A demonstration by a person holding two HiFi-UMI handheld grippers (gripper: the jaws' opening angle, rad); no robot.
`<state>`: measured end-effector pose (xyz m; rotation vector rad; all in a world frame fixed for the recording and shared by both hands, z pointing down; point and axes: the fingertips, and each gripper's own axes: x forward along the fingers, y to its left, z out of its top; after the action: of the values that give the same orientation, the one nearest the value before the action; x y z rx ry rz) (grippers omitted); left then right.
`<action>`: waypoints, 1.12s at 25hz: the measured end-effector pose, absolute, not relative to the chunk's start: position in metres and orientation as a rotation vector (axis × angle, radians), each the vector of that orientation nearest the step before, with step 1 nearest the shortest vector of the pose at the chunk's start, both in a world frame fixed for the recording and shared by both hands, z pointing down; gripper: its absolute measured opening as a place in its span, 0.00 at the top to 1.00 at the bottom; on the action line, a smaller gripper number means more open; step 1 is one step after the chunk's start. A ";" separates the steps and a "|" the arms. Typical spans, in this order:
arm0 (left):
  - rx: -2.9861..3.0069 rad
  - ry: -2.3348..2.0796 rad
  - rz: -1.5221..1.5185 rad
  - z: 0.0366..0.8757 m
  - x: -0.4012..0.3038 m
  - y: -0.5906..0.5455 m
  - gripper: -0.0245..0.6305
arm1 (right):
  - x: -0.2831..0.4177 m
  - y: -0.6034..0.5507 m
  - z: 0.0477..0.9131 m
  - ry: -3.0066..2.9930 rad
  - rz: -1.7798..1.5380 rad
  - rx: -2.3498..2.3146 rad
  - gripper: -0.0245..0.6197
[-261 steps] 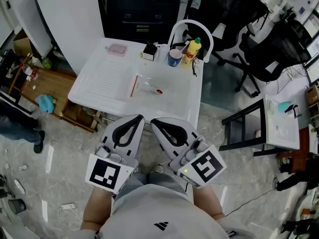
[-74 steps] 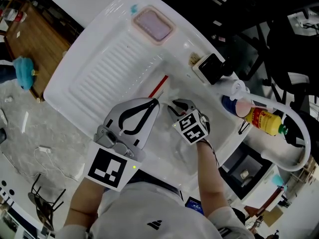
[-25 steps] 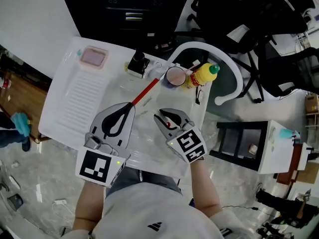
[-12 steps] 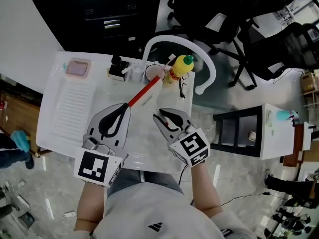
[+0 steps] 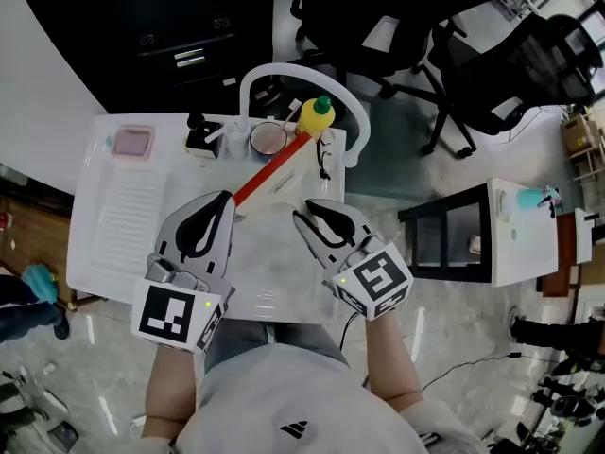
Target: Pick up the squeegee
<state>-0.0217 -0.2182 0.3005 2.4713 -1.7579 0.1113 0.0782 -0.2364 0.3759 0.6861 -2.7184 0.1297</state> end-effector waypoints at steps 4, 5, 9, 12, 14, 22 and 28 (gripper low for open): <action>2.481 -1.762 0.113 0.296 -0.013 -0.214 0.94 | 0.091 -0.233 0.364 -2.754 0.135 0.716 0.82; 2.481 -1.763 0.110 0.295 -0.011 -0.213 0.94 | 0.094 -0.232 0.361 -2.760 0.133 0.721 0.82; 2.483 -1.766 0.090 0.289 -0.004 -0.210 0.94 | 0.105 -0.229 0.352 -2.770 0.107 0.736 0.82; 2.485 -1.778 0.083 0.283 0.000 -0.208 0.94 | 0.114 -0.226 0.345 -2.790 0.113 0.747 0.82; 2.486 -1.785 0.081 0.281 0.002 -0.206 0.94 | 0.119 -0.225 0.341 -2.803 0.112 0.748 0.82; 2.492 -1.782 0.093 0.281 0.014 -0.200 0.94 | 0.128 -0.218 0.322 -2.866 0.110 0.743 0.82; 2.496 -1.765 0.083 0.280 0.021 -0.196 0.94 | 0.129 -0.212 0.311 -2.904 0.104 0.730 0.82</action>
<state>0.0209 -0.1960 0.2796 2.4960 -1.7653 0.0834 0.1288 -0.2122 0.3109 0.7303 -2.9042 0.1035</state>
